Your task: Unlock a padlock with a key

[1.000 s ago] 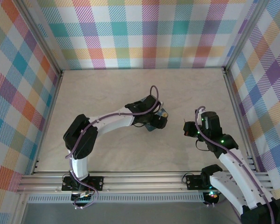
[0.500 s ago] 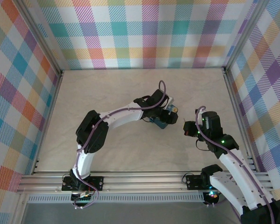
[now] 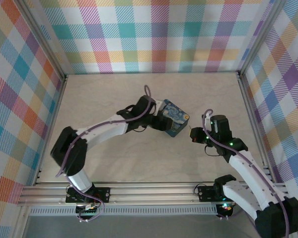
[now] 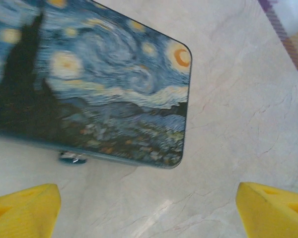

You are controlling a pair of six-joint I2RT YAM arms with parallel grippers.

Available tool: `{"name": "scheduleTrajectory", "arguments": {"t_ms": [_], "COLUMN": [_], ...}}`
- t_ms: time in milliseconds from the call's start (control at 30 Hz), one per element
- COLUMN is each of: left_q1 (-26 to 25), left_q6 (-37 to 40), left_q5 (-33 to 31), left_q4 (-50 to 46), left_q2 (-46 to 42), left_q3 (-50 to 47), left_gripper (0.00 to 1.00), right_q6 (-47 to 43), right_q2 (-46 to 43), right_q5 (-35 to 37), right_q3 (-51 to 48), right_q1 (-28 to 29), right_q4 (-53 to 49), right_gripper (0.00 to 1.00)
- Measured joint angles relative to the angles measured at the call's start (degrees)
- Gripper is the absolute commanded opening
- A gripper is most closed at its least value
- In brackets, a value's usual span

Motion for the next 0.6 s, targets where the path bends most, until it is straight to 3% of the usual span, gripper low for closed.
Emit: {"name": "scheduleTrajectory", "arguments": {"t_ms": [333, 600], "left_q1": [5.7, 5.8], "left_q6": [-4.7, -7.1], "left_q5": [0.3, 0.2], "left_q4": [11.5, 15.2], "left_q2": [-9.4, -10.2], "left_q3": [-17.2, -21.5], "left_gripper": [0.92, 0.92], "right_q6": [2.7, 5.3], "right_q2": [20.5, 34.2], "right_q5": [-9.4, -11.7], "right_q3": [6.1, 13.1], "right_q1": [0.0, 2.4], "right_q4": [14.3, 21.9], "right_gripper": [0.0, 0.0]}}
